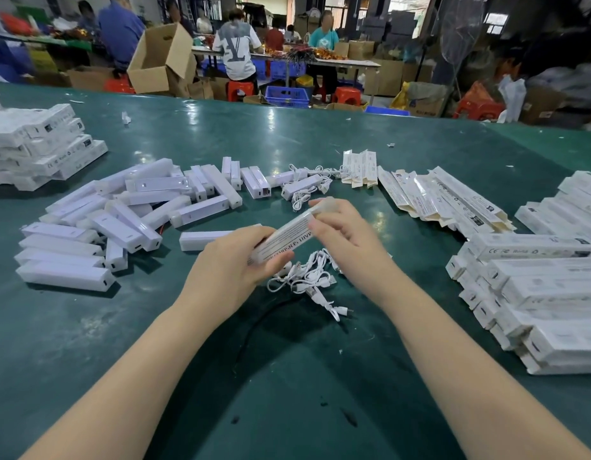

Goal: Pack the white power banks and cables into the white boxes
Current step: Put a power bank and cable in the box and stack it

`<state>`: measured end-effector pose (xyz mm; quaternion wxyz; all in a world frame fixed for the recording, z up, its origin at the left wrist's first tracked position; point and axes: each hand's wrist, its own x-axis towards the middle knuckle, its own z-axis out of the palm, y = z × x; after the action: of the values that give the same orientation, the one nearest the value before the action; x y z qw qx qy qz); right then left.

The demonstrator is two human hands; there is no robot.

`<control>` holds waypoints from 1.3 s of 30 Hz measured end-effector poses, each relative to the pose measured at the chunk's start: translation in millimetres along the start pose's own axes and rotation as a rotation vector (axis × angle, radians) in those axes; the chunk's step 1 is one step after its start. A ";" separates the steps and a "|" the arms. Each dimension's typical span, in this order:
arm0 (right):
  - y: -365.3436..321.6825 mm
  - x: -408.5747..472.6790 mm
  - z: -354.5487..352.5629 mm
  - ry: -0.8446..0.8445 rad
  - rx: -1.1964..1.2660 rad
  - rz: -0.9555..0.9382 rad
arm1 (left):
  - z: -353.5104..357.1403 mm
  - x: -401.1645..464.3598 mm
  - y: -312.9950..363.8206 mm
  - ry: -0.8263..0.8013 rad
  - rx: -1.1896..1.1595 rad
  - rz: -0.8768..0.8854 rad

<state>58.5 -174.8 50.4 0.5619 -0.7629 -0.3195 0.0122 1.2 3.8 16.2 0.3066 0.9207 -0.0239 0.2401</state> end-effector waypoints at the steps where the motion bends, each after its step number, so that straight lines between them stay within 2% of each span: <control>1: 0.9 0.6 1.1 0.015 0.034 0.008 | 0.0 0.1 0.8 0.012 -0.010 -0.008; 4: 3.0 5.0 -2.2 0.195 0.224 0.050 | -1.5 0.8 3.3 0.102 -0.115 -0.065; 6: 5.1 6.7 -7.3 0.258 0.201 0.089 | -3.2 0.8 3.4 0.173 -0.162 -0.103; 7: 6.7 6.9 -9.7 0.228 0.082 0.106 | -4.3 0.7 3.2 0.200 -0.188 -0.123; 10: 12.1 1.9 -8.7 -0.020 -0.298 0.122 | -7.0 0.0 4.1 0.241 -0.267 -0.202; 13: 15.2 -1.9 3.2 -0.208 -0.505 0.094 | -7.9 -0.6 7.9 0.231 -0.312 -0.240; 16: 18.6 -0.5 10.5 -0.263 -0.625 0.044 | -8.4 -0.2 10.7 0.205 -0.347 -0.267; 20: 17.9 -0.9 8.8 -0.143 -0.524 -0.009 | -11.8 2.5 9.2 0.196 -0.487 -0.381; 23: 9.2 -1.4 9.0 0.122 -0.135 -0.033 | -14.6 5.2 8.7 0.157 -0.605 -0.472; 26: 1.3 -3.7 11.8 0.225 0.121 -0.049 | -13.7 5.8 14.9 0.075 -0.794 -0.473; 29: -1.7 -8.1 21.4 0.186 0.118 -0.087 | -10.2 5.5 18.5 0.091 -0.879 -0.470; 32: -0.9 -10.4 27.3 0.102 -0.014 -0.182 | -7.9 4.9 15.7 0.112 -0.865 -0.485; 36: -2.2 -9.6 22.8 -0.031 -0.173 -0.229 | -11.1 4.2 16.1 -0.027 -0.836 -0.456; 39: -5.4 -9.2 18.6 -0.102 -0.113 -0.141 | -15.4 3.4 17.0 -0.124 -0.836 -0.437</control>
<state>41.6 -162.7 45.1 0.5004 -0.7674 -0.4008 -0.0064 -5.6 -0.7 37.9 0.6922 0.7145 0.0574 0.0844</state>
